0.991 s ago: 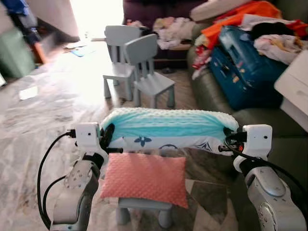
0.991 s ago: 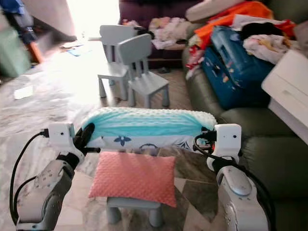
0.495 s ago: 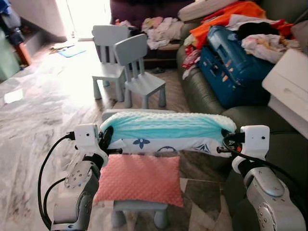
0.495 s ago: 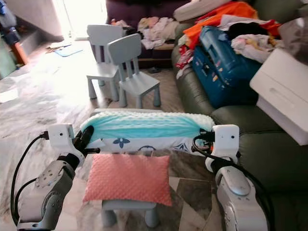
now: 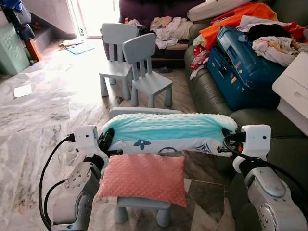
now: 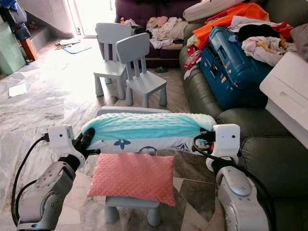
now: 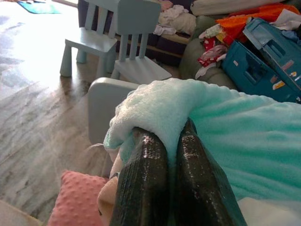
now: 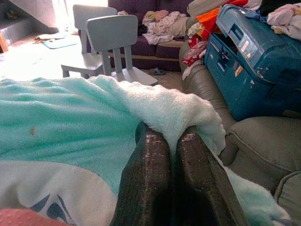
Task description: Move the pillow to the sofa
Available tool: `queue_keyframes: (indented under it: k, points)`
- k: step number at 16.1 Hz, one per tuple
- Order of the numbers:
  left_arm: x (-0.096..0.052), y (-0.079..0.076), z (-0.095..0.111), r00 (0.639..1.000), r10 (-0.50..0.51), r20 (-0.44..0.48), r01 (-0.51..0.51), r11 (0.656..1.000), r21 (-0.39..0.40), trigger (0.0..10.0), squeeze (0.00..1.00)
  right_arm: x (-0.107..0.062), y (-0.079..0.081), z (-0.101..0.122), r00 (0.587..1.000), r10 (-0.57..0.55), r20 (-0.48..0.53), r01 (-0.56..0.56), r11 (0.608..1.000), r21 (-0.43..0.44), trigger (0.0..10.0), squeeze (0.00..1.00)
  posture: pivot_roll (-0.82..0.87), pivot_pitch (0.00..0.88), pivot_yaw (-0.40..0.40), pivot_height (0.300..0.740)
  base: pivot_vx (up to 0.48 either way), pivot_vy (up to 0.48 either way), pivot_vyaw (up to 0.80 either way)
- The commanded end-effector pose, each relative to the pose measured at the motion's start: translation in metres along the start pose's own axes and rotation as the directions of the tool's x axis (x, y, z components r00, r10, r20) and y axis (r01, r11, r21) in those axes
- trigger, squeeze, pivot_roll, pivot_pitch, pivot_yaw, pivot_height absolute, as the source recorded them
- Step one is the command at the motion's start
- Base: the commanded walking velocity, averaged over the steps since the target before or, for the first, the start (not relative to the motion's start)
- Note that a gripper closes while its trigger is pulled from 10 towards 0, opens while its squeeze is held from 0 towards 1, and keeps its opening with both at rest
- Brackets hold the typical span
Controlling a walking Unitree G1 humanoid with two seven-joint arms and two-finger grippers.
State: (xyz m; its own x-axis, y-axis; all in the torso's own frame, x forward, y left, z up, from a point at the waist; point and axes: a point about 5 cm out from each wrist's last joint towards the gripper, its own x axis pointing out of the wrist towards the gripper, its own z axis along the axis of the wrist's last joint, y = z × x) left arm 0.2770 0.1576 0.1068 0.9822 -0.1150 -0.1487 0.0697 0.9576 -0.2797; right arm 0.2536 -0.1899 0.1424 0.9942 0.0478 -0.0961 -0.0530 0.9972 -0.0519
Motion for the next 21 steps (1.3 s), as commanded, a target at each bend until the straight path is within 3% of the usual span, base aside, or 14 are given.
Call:
queue_keyframes:
  k: [1, 8, 13, 21]
  points:
    - [-0.0027, 0.0055, 0.0053, 1.0, 0.026, 0.016, -0.026, 1.0, 0.0, 10.0, 0.0, -0.0032, -0.0096, 0.007, 0.998, -0.052, 0.026, 0.052, 0.998, -0.02, 10.0, 0.0, -0.19, 0.0, 0.02, 0.74, 0.0, 0.0, 0.0]
    - [-0.003, 0.0043, 0.0038, 1.0, 0.011, 0.001, -0.011, 1.0, -0.005, 10.0, 0.0, -0.003, -0.0097, 0.0066, 0.998, -0.053, 0.024, 0.053, 0.998, -0.016, 10.0, 0.0, -0.19, 0.0, 0.022, 0.74, 0.0, 0.0, 0.0]
    - [-0.0025, 0.0029, 0.0037, 1.0, -0.005, -0.003, 0.005, 1.0, -0.004, 10.0, 0.0, -0.0019, -0.0086, 0.0069, 0.998, -0.051, 0.028, 0.051, 0.999, -0.014, 10.0, 0.0, -0.19, 0.0, 0.023, 0.74, 0.0, 0.335, 0.0]
    - [-0.0026, 0.0008, 0.0029, 1.0, -0.013, -0.001, 0.013, 1.0, 0.01, 10.0, 0.0, -0.0025, -0.0089, 0.0057, 0.998, -0.053, 0.025, 0.054, 0.998, -0.014, 10.0, 0.0, -0.19, 0.0, 0.027, 0.74, 0.0, 0.0, 0.0]
